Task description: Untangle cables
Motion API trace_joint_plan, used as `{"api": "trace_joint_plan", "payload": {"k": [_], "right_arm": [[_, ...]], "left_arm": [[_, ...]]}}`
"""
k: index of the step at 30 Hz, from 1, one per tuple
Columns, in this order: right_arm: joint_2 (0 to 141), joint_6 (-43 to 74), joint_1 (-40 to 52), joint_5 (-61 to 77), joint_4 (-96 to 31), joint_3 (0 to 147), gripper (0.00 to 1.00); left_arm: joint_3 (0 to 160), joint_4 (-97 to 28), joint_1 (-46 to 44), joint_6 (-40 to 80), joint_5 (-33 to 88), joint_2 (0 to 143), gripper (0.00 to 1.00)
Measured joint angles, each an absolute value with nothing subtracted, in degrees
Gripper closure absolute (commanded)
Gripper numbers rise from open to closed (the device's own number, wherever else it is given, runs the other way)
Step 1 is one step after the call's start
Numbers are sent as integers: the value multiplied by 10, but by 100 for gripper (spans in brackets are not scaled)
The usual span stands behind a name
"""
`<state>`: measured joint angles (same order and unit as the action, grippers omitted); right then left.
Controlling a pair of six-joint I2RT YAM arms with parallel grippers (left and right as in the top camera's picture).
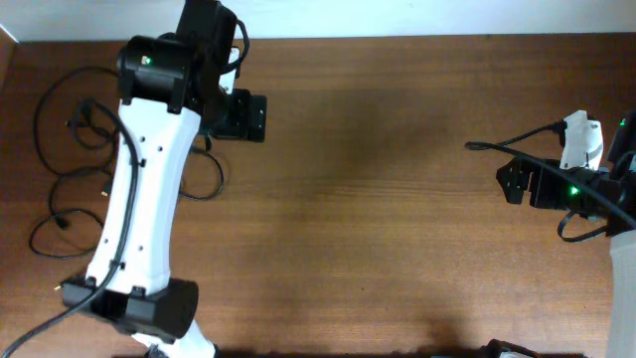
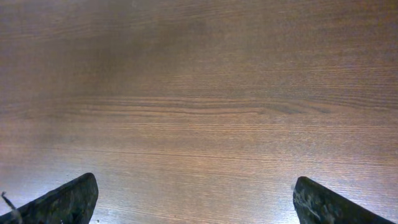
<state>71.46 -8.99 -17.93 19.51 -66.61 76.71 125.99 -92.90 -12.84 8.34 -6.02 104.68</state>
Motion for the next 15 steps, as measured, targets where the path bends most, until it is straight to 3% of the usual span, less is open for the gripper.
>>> {"api": "trace_joint_plan", "payload": {"k": [6, 15], "right_arm": [[715, -90, -179, 195, -666, 767, 1], [715, -90, -179, 195, -666, 767, 1]], "left_arm": [[1173, -858, -137, 42, -62, 960, 1], [870, -680, -138, 4, -64, 769, 1]]}}
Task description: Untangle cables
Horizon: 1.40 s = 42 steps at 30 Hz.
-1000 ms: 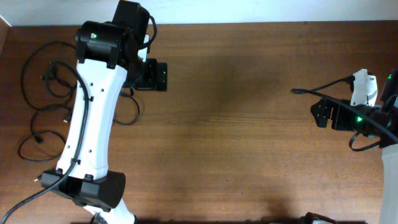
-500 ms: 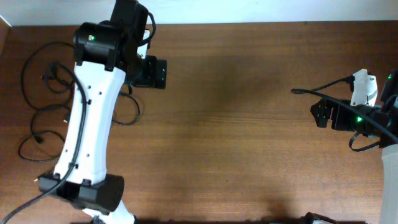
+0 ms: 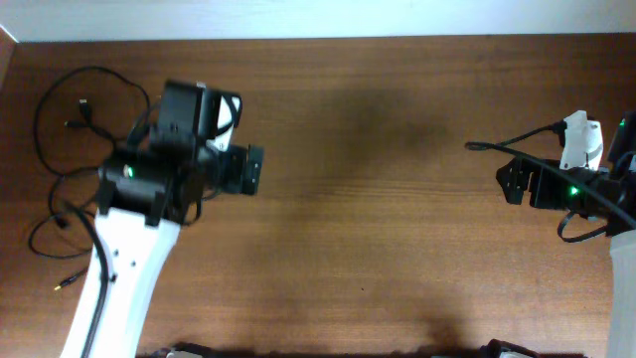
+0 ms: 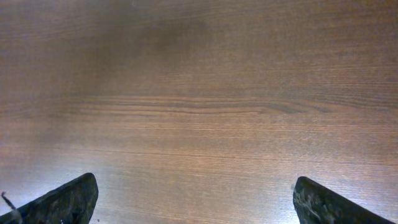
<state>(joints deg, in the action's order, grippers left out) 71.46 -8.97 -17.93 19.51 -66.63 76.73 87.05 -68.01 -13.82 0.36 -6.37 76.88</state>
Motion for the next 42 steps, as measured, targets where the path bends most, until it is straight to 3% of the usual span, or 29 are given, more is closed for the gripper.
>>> {"api": "trace_joint_plan", "payload": {"k": [12, 28, 34, 42], "right_arm": [[715, -90, -179, 195, -667, 767, 1], [715, -90, -179, 195, -667, 768, 1], [715, -90, -179, 195, -667, 768, 1], [715, -90, -179, 195, -667, 768, 1]], "left_arm": [[510, -425, -138, -1, -48, 529, 1], [161, 46, -123, -1, -32, 236, 2], [79, 106, -109, -1, -32, 157, 1], [10, 96, -83, -3, -32, 74, 1]]}}
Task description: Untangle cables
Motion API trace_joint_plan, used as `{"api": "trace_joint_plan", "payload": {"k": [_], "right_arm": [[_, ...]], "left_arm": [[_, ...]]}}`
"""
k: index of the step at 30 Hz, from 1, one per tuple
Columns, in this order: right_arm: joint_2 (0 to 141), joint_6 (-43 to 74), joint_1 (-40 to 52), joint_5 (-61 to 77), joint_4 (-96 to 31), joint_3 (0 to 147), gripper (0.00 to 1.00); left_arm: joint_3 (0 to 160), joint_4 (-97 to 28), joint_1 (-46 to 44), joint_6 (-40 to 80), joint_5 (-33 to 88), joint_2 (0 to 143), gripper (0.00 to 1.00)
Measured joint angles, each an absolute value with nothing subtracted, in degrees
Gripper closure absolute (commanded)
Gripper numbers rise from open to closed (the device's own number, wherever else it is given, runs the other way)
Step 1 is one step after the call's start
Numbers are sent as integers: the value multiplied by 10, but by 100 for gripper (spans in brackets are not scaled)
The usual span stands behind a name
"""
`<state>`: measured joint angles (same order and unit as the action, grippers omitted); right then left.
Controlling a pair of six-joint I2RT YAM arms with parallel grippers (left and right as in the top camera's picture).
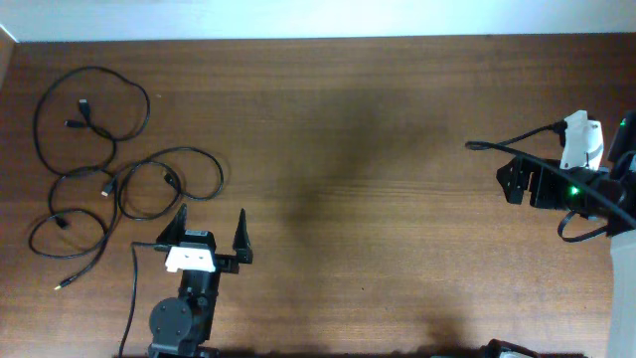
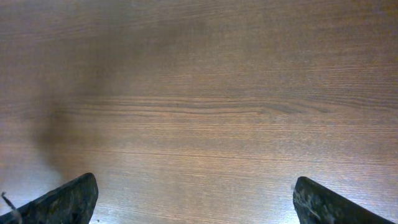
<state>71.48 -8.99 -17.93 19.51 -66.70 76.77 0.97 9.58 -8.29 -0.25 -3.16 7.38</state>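
Note:
Several thin black cables (image 1: 111,181) lie in tangled loops at the table's left side, one loop (image 1: 185,150) reaching furthest right and a yellow-tipped plug (image 1: 60,286) at the front. Just in front of that loop, by the near edge, my left gripper (image 1: 211,227) stands open with nothing between its fingers. Far off at the right edge, my right gripper (image 1: 509,181) points left, away from the cables. In the right wrist view the right gripper (image 2: 196,205) is open over bare wood, with only its fingertips (image 2: 68,199) showing.
The brown wooden table (image 1: 358,199) has a white wall strip along its far edge. The right arm's own wiring (image 1: 487,146) loops out beside its wrist.
My left arm, which reached over the cables at the left, now sits drawn back at the near edge with its gripper open. The whole tangle is uncovered. The right arm has not moved.
My left arm first stretched far across the cable pile, its gripper near the back of the table. Then the gripper was lower, just right of the loops. Now it is by the near edge. The right gripper stayed open and still throughout.

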Motion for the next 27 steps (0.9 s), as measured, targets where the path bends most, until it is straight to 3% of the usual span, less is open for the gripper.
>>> {"api": "trace_joint_plan", "payload": {"k": [8, 27], "right_arm": [[715, -90, -179, 195, -667, 768, 1], [715, -90, -179, 195, -667, 768, 1]], "left_arm": [[6, -43, -60, -30, -31, 9, 1], [6, -44, -59, -67, -23, 8, 1]]}}
